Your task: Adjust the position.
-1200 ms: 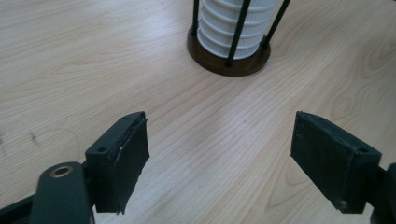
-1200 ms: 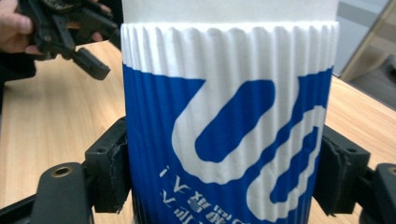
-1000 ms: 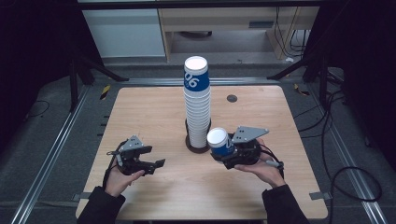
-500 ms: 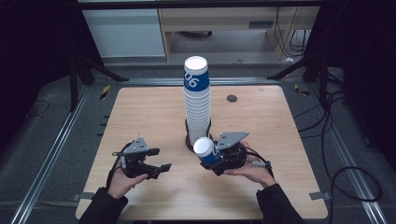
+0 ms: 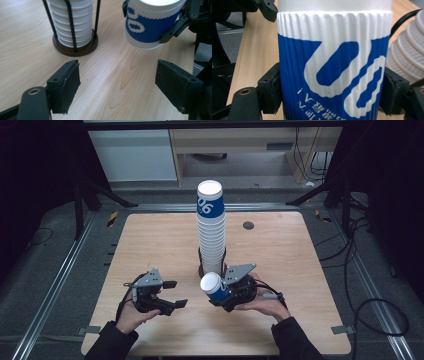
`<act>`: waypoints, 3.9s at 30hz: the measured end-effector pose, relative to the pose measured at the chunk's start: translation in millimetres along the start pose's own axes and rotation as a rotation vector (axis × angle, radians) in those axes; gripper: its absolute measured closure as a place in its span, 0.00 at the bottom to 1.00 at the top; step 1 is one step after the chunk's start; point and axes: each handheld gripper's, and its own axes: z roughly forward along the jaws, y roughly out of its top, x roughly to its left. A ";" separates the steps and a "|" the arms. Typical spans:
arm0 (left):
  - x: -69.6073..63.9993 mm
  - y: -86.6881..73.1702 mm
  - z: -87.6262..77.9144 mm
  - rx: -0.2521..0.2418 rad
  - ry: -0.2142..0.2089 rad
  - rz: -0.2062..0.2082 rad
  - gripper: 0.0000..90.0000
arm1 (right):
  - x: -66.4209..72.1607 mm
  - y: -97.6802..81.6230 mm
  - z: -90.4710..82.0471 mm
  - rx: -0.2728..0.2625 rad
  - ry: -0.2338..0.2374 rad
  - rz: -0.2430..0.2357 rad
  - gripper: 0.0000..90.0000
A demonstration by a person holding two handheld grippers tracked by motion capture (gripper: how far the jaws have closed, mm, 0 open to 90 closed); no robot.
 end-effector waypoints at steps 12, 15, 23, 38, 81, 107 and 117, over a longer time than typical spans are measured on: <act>-9.1 9.6 3.4 0.028 -0.043 0.037 0.22 | 5.9 2.4 13.3 0.030 0.042 -0.033 0.24; -11.6 13.1 6.5 0.041 -0.053 0.047 0.22 | 6.5 2.8 15.1 0.035 0.045 -0.042 0.24; -15.1 26.0 10.2 0.055 -0.089 0.069 0.22 | 8.5 4.1 19.6 0.043 0.056 -0.058 0.24; -20.6 34.2 28.0 0.117 -0.124 0.101 0.21 | 18.0 8.8 35.1 0.078 0.083 -0.104 0.24; -12.8 32.4 19.3 0.114 -0.100 0.081 0.30 | 12.7 11.1 22.0 0.020 0.054 -0.064 0.09; -0.1 33.2 -8.9 -0.076 -0.088 0.029 0.30 | -1.8 -5.3 3.2 -0.124 0.075 0.101 0.08; -5.4 34.9 -4.9 -0.091 -0.131 0.042 0.30 | 0.3 -3.0 13.9 -0.154 0.112 0.103 0.08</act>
